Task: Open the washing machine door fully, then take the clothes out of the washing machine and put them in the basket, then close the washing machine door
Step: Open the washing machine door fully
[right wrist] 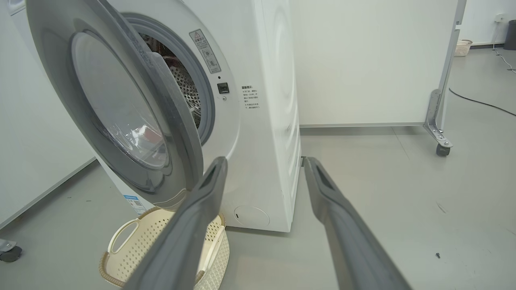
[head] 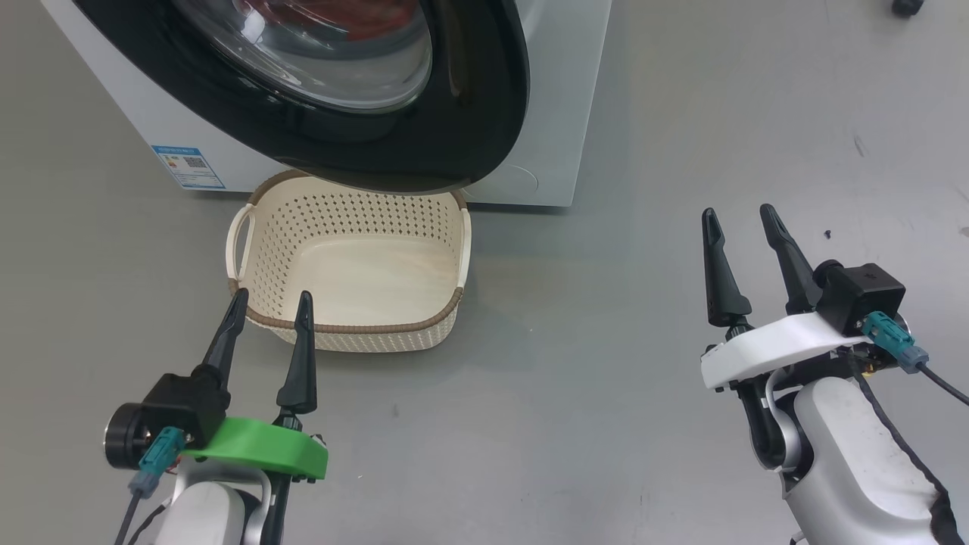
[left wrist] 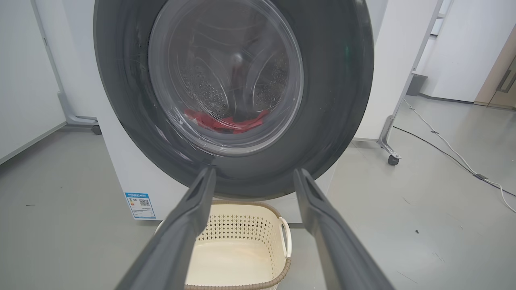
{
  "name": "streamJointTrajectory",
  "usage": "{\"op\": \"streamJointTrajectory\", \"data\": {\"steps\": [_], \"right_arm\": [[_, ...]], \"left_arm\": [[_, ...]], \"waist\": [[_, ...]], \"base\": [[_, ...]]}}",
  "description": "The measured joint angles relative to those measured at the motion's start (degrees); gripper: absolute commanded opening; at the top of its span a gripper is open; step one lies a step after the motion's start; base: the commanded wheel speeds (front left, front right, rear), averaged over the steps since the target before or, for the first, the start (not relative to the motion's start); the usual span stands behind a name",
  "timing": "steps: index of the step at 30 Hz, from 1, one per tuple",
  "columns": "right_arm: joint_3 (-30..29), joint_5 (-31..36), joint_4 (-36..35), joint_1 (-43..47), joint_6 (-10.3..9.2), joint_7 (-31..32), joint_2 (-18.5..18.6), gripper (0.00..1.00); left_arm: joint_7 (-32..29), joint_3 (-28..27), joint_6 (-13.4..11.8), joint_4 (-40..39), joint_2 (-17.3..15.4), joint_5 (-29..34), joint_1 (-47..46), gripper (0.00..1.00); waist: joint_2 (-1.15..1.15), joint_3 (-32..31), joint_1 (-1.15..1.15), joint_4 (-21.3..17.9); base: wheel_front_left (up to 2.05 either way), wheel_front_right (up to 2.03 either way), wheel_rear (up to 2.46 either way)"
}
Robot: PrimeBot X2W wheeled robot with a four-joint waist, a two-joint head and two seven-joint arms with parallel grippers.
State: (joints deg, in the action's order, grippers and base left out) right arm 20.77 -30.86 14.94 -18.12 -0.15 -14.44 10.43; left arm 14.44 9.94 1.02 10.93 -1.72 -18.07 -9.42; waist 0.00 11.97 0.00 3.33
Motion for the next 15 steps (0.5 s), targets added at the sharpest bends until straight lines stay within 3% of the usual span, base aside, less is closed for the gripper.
{"op": "streamJointTrajectory", "data": {"steps": [15], "right_arm": [[-0.83,1.76,-1.72,1.36,0.07,0.00,-0.48,1.00]], "left_arm": [[0.00,0.46,0.00,-0.09,-0.01,0.01,0.26,1.00]], "waist": [[0.00,0.20,0.00,0.03]], "base": [[0.00,0.00,0.00]]}}
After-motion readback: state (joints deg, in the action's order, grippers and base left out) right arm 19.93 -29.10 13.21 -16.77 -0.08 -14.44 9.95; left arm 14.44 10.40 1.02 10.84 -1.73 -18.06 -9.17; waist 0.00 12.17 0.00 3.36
